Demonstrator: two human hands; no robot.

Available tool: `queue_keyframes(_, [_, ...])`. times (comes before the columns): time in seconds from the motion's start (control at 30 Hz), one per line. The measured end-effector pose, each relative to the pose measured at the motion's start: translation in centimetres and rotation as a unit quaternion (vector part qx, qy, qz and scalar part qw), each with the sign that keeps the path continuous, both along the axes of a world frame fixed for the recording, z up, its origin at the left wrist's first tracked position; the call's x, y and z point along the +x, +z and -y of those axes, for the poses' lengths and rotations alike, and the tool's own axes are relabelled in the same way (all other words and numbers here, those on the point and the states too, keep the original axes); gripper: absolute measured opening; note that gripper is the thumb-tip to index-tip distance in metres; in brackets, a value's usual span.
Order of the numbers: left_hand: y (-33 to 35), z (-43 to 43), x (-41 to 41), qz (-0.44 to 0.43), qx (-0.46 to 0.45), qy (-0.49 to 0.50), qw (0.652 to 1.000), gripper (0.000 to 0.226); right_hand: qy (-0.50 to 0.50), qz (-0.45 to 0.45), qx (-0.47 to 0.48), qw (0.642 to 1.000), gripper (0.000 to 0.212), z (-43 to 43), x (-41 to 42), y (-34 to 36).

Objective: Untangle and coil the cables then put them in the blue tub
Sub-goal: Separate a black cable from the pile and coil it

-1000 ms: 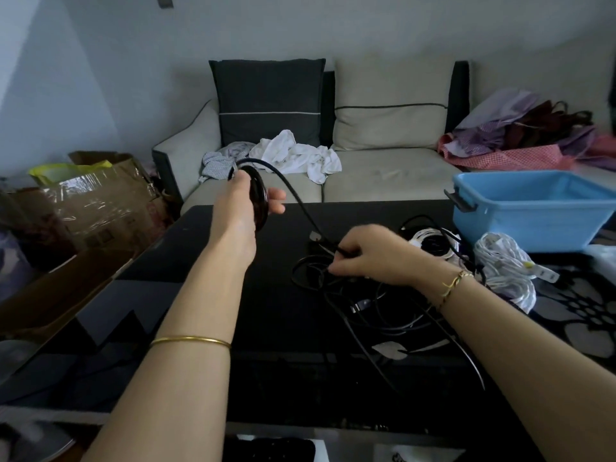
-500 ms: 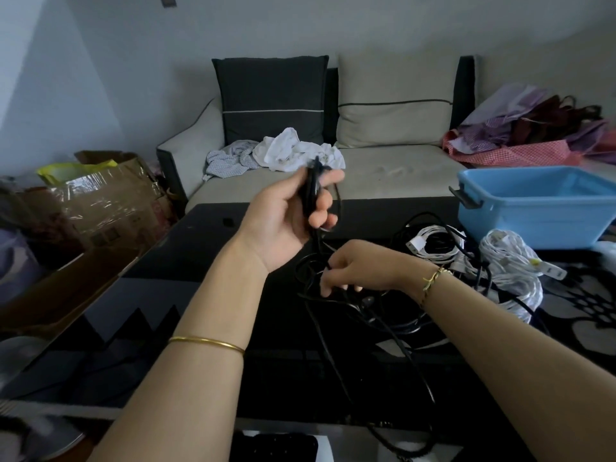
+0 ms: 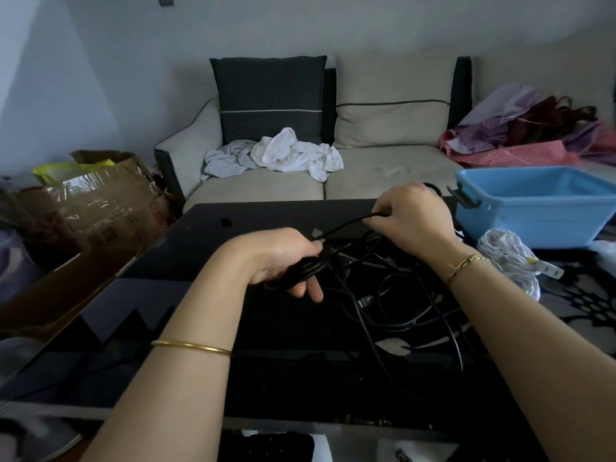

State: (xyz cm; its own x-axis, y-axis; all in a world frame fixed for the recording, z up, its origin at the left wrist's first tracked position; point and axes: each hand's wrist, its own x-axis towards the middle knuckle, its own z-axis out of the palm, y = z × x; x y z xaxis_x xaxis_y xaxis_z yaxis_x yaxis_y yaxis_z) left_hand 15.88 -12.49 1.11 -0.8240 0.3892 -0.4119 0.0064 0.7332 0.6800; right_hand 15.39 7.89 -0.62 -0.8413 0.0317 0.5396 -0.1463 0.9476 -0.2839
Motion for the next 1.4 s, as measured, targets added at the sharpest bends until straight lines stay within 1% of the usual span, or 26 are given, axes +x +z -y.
queue_keyframes(0.07, [-0.6,0.0,-0.6,-0.069,-0.011,0.069,0.995,0.067,0.006,0.008,0.002,1.0,0.013,0.7,0.5,0.5])
queue_keyframes(0.1, [-0.7,-0.1,-0.9,-0.099,0.015,0.102,0.99,0.067,0.013,0.02,0.005,1.0,0.012,1.2,0.7,0.5])
queue_keyframes(0.17, [-0.7,-0.5,-1.3,-0.135,0.12,0.163,0.97,0.055,0.028,0.057,0.011,0.998,0.011,2.2,1.1,0.8])
queue_keyframes(0.23, [-0.7,-0.8,-1.5,-0.16,0.218,0.222,0.937,0.039,0.041,0.098,0.023,0.994,0.013,3.0,1.7,1.1])
queue_keyframes(0.33, [-1.0,-1.0,-1.8,-0.211,0.267,0.284,0.896,0.035,0.077,0.152,0.053,0.984,0.017,4.3,2.7,1.2])
queue_keyframes(0.4, [-1.4,-1.0,-2.3,-0.205,0.309,0.312,0.875,0.039,0.116,0.165,0.084,0.976,0.021,5.3,3.4,1.0])
queue_keyframes(0.47, [-1.4,-0.8,-2.8,-0.159,0.39,0.331,0.844,0.038,0.152,0.158,0.132,0.967,0.024,6.1,3.5,0.4])
queue_keyframes(0.53, [-0.9,-0.7,-3.0,-0.08,0.521,0.323,0.786,0.04,0.177,0.156,0.151,0.96,0.031,6.5,3.2,-0.2])
queue_keyframes(0.57, [-0.4,-0.7,-2.9,-0.046,0.584,0.308,0.749,0.041,0.198,0.16,0.122,0.959,0.034,6.4,3.0,-0.5])
queue_keyframes(0.63, [0.6,-0.5,-2.3,-0.009,0.672,0.27,0.689,0.041,0.245,0.185,-0.015,0.951,0.038,6.2,2.6,-1.2])
queue_keyframes(0.67, [1.1,-0.4,-2.0,-0.001,0.696,0.258,0.67,0.04,0.263,0.206,-0.103,0.937,0.043,6.1,2.5,-1.6])
queue_keyframes(0.7, [1.5,-0.2,-1.8,0.003,0.709,0.25,0.659,0.039,0.274,0.224,-0.196,0.915,0.051,6.0,2.4,-2.0])
queue_keyframes(0.73, [1.8,0.0,-1.6,0.004,0.714,0.244,0.656,0.039,0.279,0.242,-0.29,0.883,0.058,5.9,2.2,-2.4])
queue_keyframes(0.8, [2.3,0.3,-1.2,0.003,0.715,0.237,0.658,0.038,0.286,0.274,-0.45,0.8,0.068,5.5,1.7,-2.9])
queue_keyframes(0.83, [2.5,0.5,-1.0,0.006,0.716,0.232,0.659,0.037,0.292,0.294,-0.5,0.76,0.066,5.2,1.4,-3.1])
queue_keyframes(0.87, [2.7,0.8,-0.9,0.009,0.718,0.224,0.658,0.037,0.294,0.313,-0.523,0.736,0.059,4.7,1.1,-3.2])
queue_keyframes(0.9, [2.8,1.1,-0.7,0.013,0.723,0.217,0.656,0.038,0.287,0.327,-0.523,0.733,0.049,4.3,0.9,-3.4])
queue_keyframes(0.97, [3.1,2.1,-0.6,0.03,0.738,0.195,0.645,0.043,0.239,0.34,-0.517,0.748,0.031,3.1,0.4,-4.0])
queue_keyframes(1.0, [3.1,2.5,-0.5,0.047,0.743,0.173,0.645,0.044,0.203,0.341,-0.525,0.753,0.027,2.4,0.1,-4.5])
queue_keyframes(1.03, [3.0,2.9,-0.5,0.068,0.738,0.148,0.655,0.044,0.17,0.339,-0.539,0.752,0.024,1.7,-0.2,-4.9])
queue_keyframes(1.07, [2.9,3.1,-0.5,0.09,0.718,0.122,0.679,0.044,0.146,0.334,-0.558,0.745,0.022,1.1,-0.6,-5.1])
queue_keyframes(1.13, [2.5,2.9,-0.3,0.128,0.646,0.07,0.75,0.041,0.113,0.327,-0.612,0.711,0.022,0.6,-1.2,-4.9])
queue_keyframes(1.2, [2.0,2.5,-0.2,0.147,0.555,0.025,0.818,0.042,0.081,0.338,-0.678,0.648,0.026,0.5,-1.6,-4.2])
queue_keyframes(1.23, [1.8,2.3,-0.2,0.15,0.511,0.009,0.846,0.044,0.069,0.346,-0.705,0.615,0.027,0.5,-1.8,-3.8])
queue_keyframes(1.3, [1.5,2.1,-0.3,0.148,0.438,-0.007,0.887,0.047,0.064,0.353,-0.74,0.569,0.027,0.3,-1.8,-3.1])
queue_keyframes(1.4, [0.9,1.7,-0.5,0.133,0.361,-0.007,0.923,0.048,0.083,0.355,-0.76,0.538,0.027,0.2,-1.5,-2.2])
